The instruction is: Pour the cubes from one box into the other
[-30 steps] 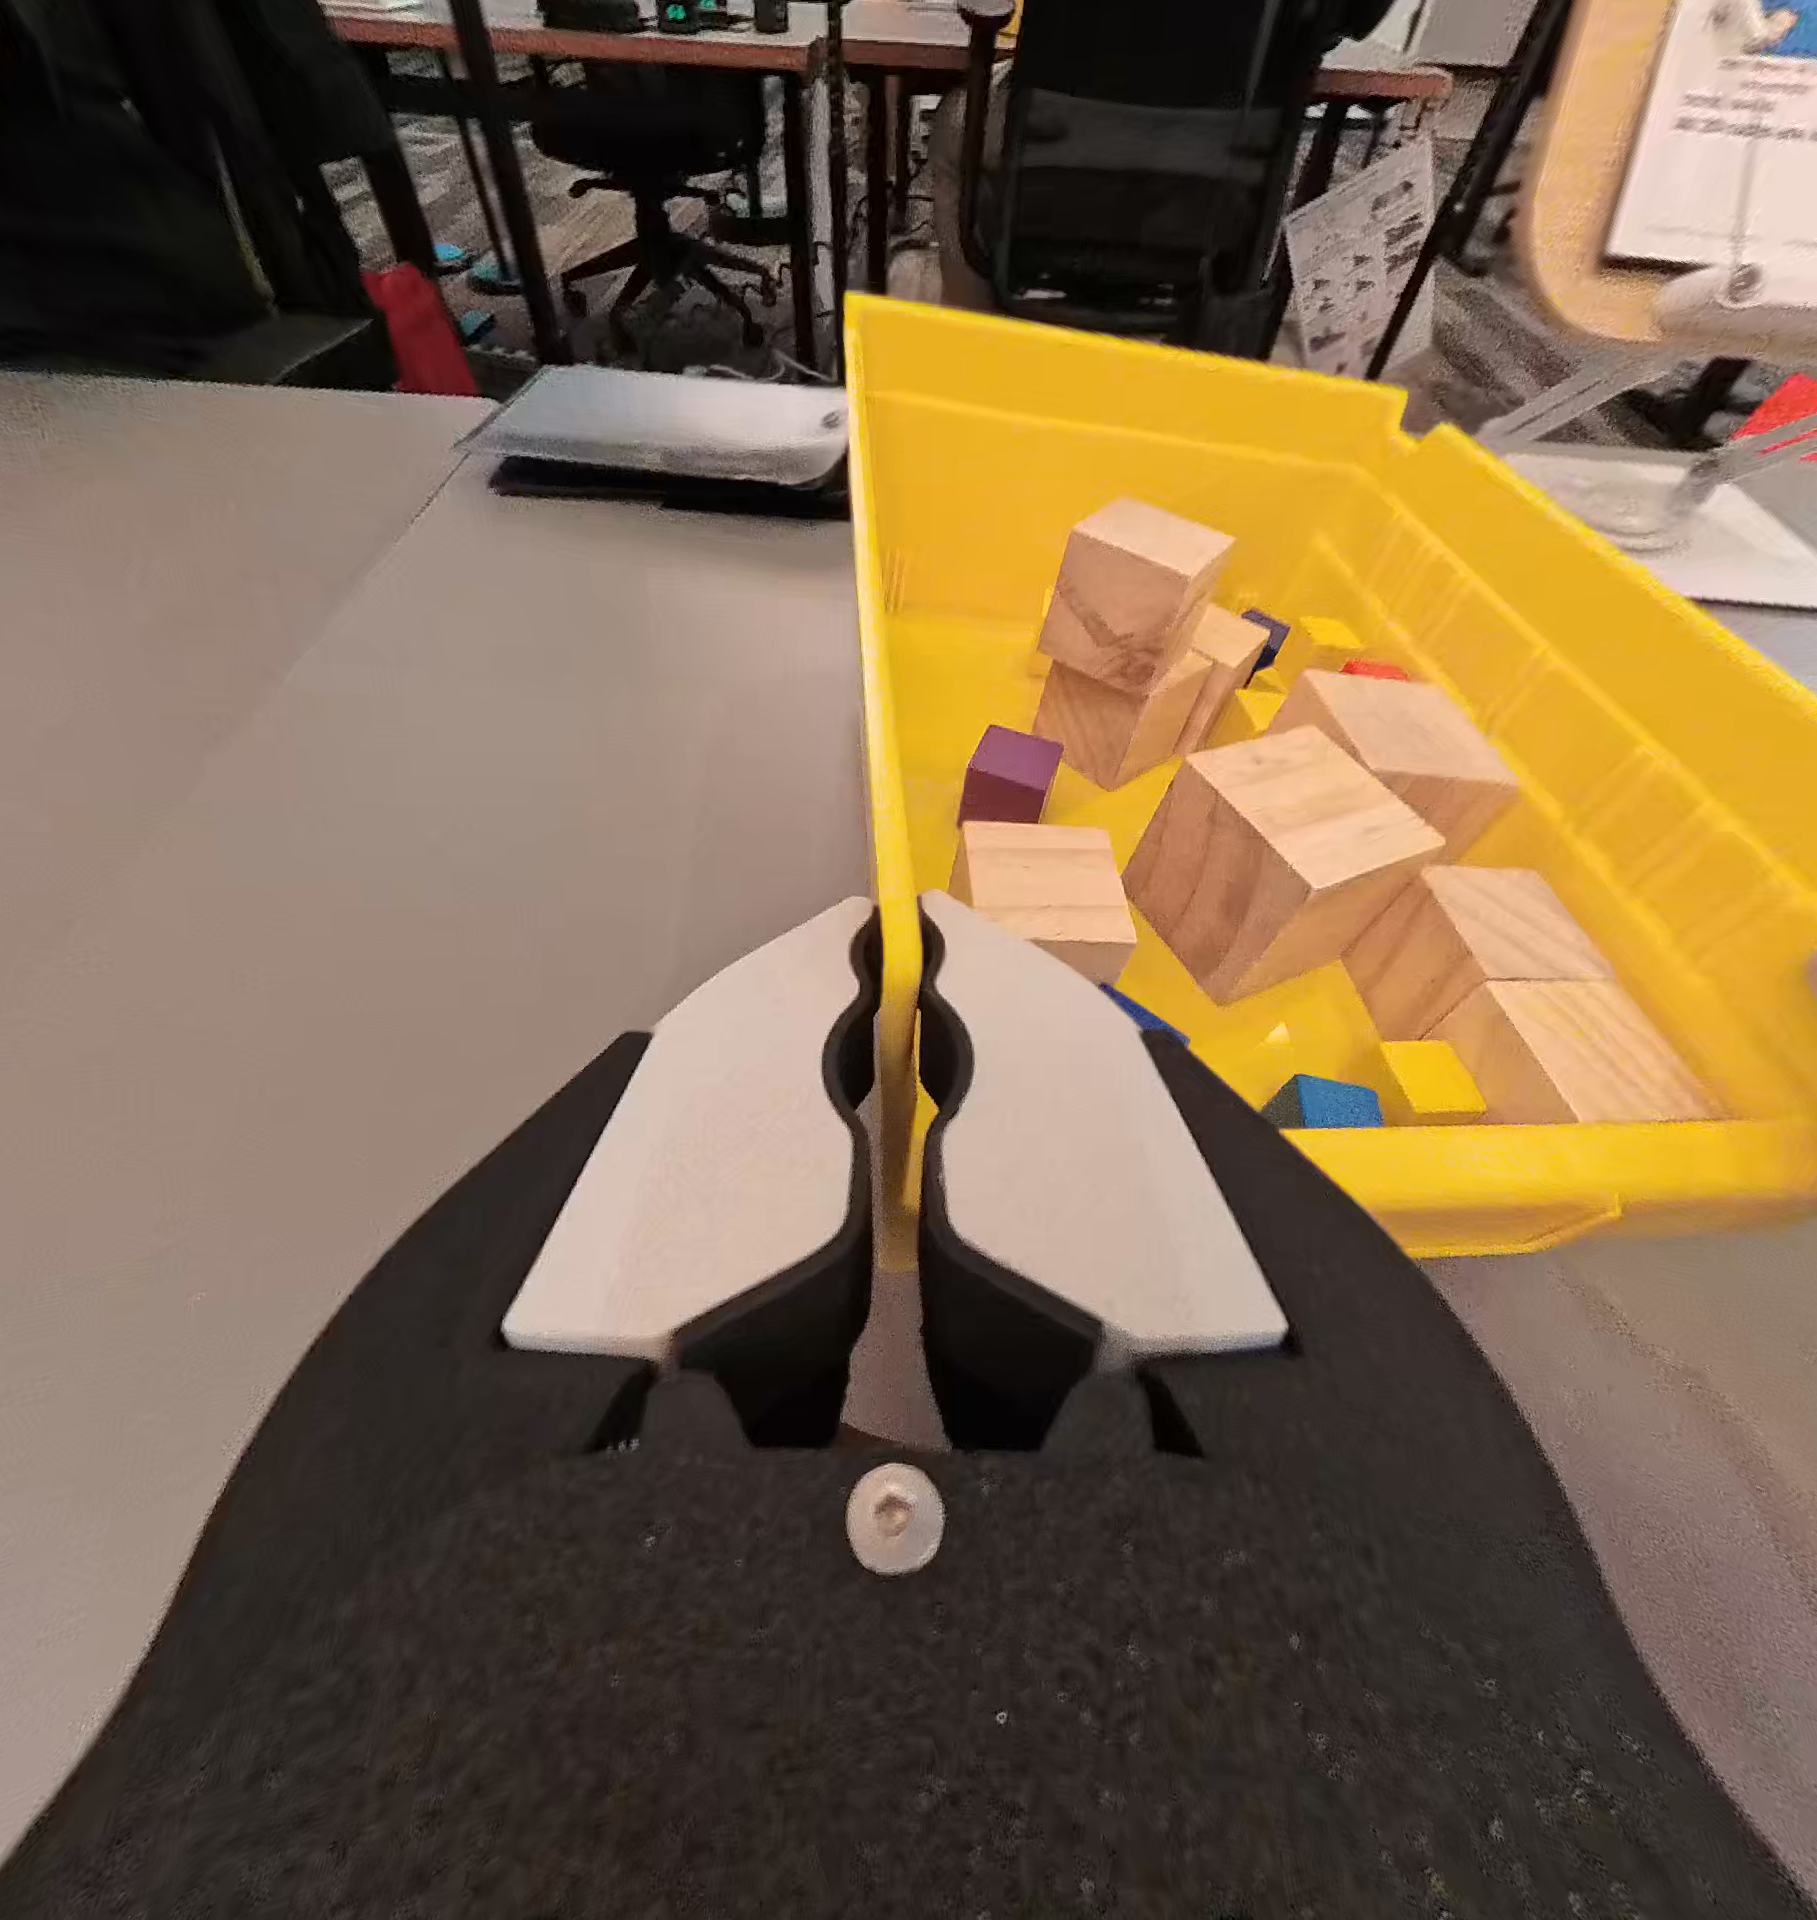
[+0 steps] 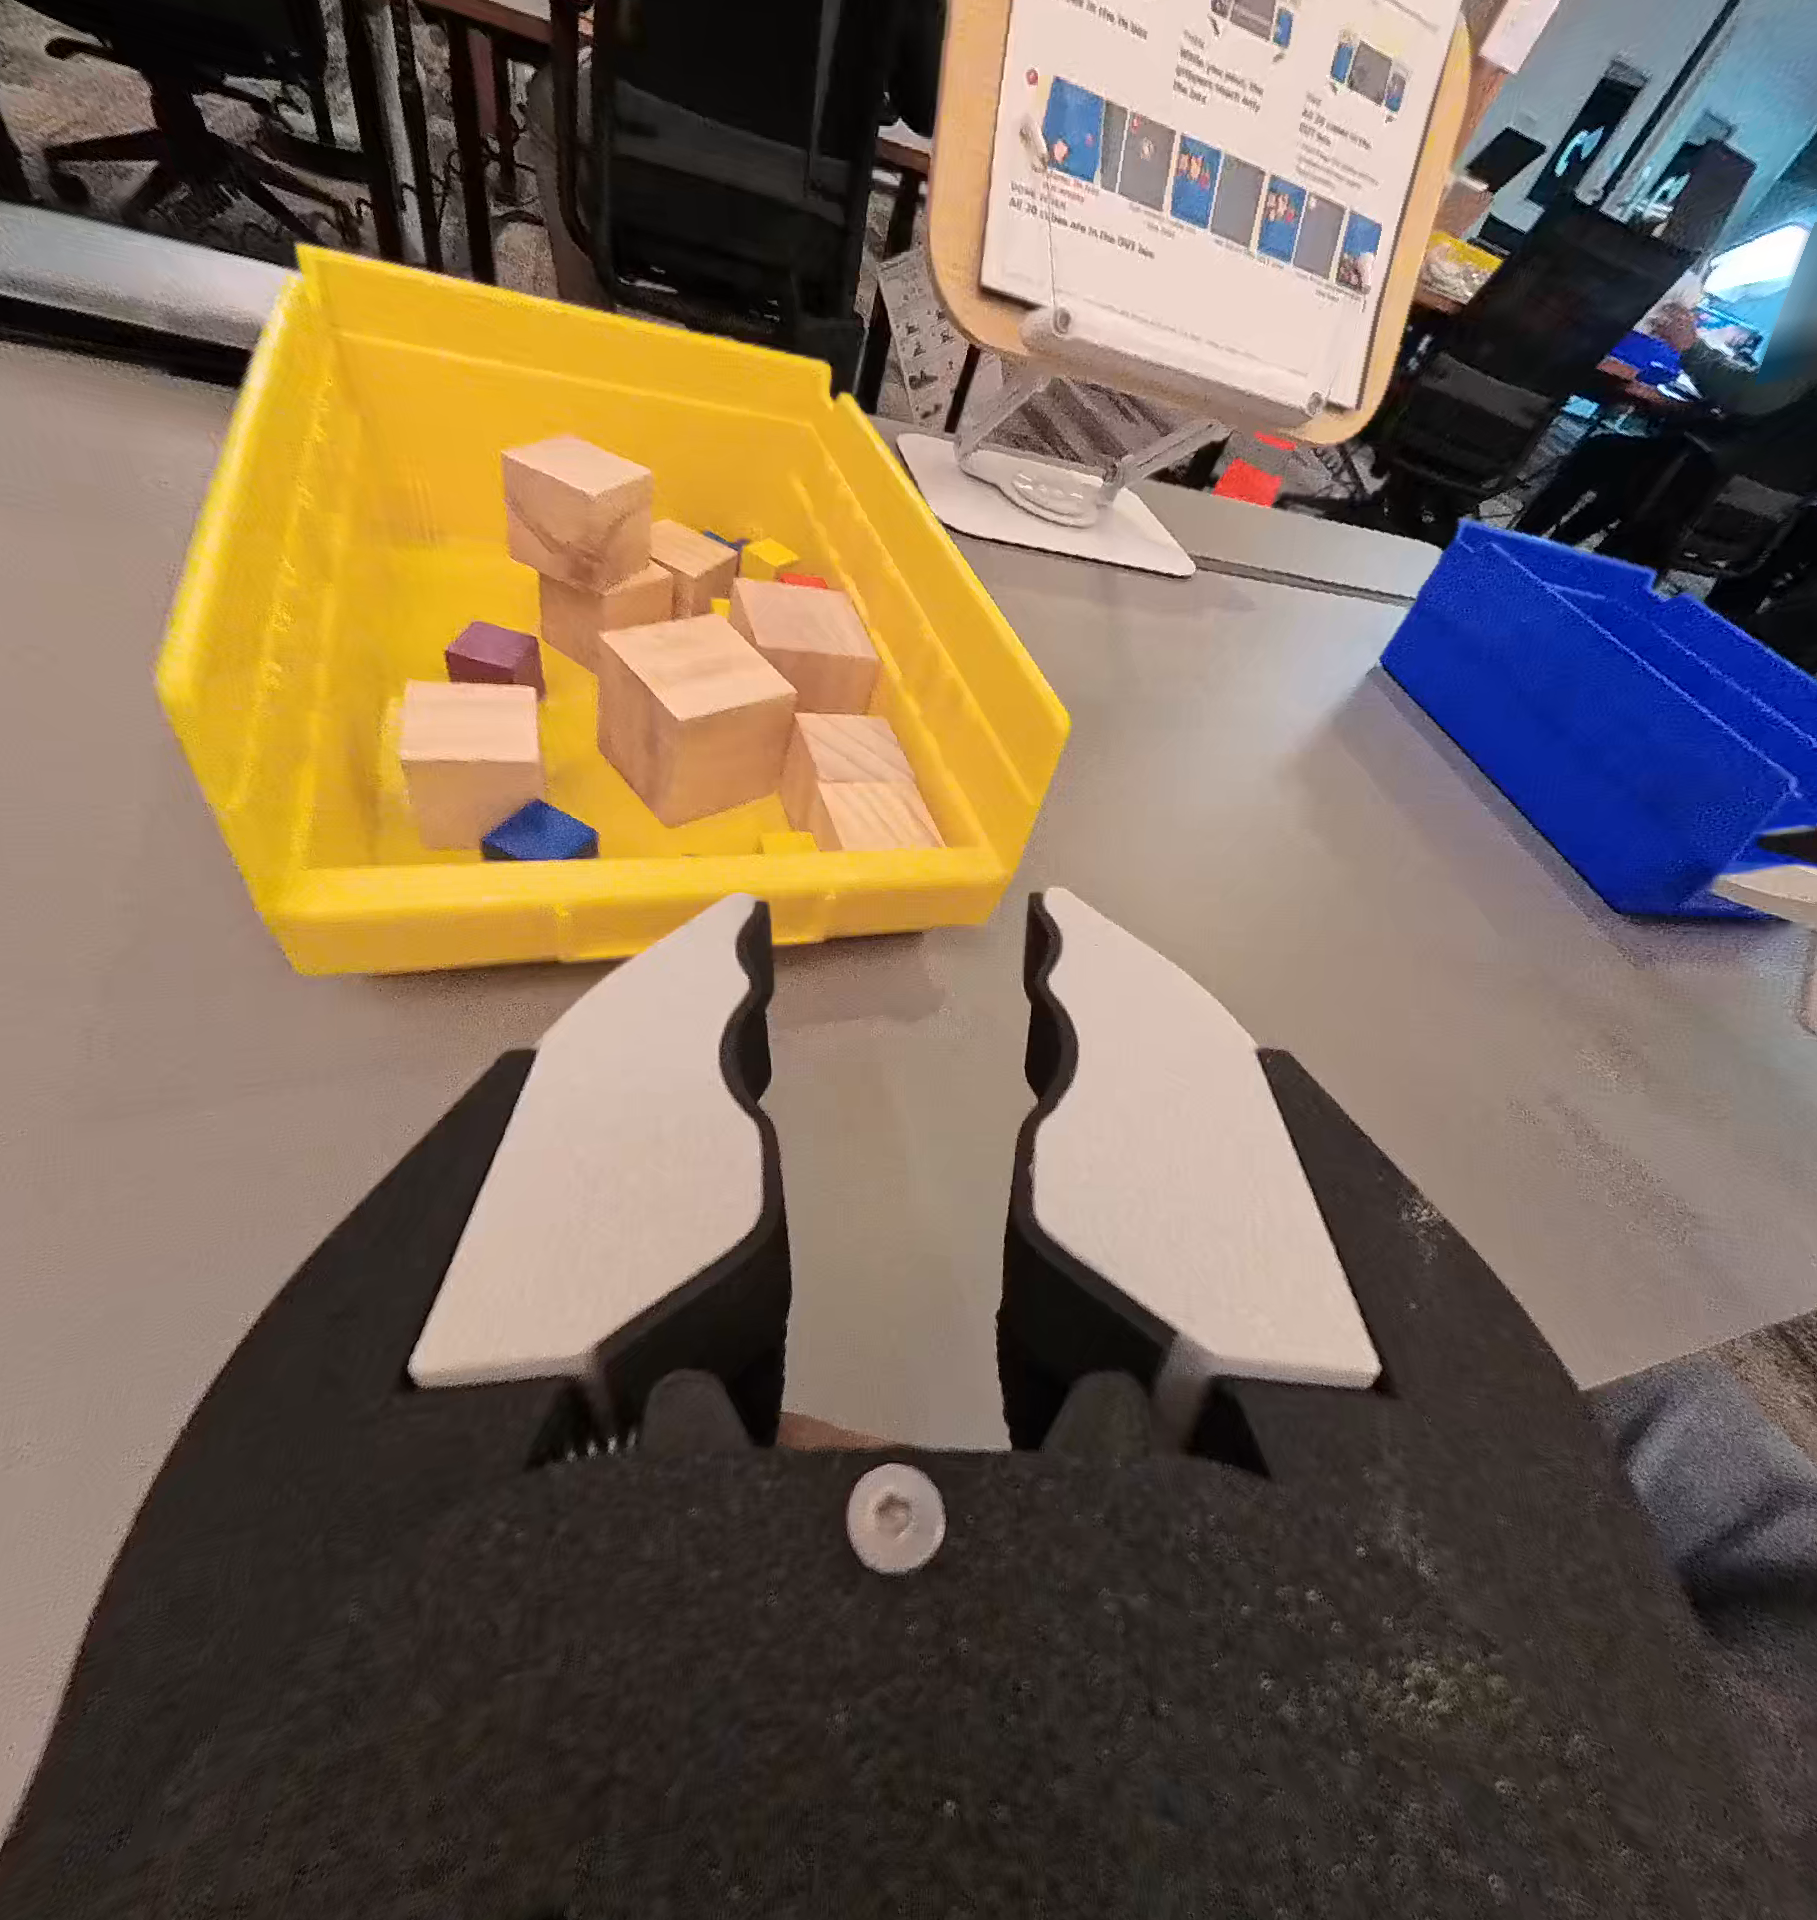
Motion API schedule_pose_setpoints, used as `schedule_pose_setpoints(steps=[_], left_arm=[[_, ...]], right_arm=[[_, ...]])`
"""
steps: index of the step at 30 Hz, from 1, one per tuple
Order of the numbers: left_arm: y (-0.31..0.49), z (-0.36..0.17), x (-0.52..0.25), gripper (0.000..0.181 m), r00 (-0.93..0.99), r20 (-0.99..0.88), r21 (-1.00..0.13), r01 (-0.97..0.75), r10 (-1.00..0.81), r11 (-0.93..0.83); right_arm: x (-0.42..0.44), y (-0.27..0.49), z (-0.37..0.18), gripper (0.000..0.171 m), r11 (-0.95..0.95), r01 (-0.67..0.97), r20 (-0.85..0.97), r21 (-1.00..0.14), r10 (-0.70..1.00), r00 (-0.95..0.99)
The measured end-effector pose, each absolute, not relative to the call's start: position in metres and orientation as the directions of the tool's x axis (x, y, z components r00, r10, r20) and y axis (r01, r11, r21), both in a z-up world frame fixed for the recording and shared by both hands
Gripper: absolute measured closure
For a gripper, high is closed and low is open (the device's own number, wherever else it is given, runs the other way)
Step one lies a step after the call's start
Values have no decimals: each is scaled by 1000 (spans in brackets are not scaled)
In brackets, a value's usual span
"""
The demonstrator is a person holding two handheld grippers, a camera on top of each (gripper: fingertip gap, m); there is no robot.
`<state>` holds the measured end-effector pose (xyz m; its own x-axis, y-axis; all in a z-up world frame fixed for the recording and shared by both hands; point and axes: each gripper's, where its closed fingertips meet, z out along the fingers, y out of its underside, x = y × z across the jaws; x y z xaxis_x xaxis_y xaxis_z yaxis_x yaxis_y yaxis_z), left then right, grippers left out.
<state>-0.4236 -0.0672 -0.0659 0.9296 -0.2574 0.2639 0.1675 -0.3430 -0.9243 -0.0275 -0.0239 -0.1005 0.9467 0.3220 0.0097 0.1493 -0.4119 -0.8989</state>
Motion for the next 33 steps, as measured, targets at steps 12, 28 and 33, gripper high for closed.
schedule_pose_setpoints(steps=[12,28,33], left_arm=[[-56,-91,-408,137,972,91,-963,30,-218,-269],[-48,-99,-394,137,964,67,-957,-11,-258,-290],[-48,-98,-395,137,965,57,-959,-19,-255,-284]], right_arm=[[116,-50,-108,109,-338,-50,-59,-940,17,998],[129,-60,-115,112,-347,-81,-80,-934,-17,997],[129,-61,-114,113,-346,-79,-78,-935,-17,997]])
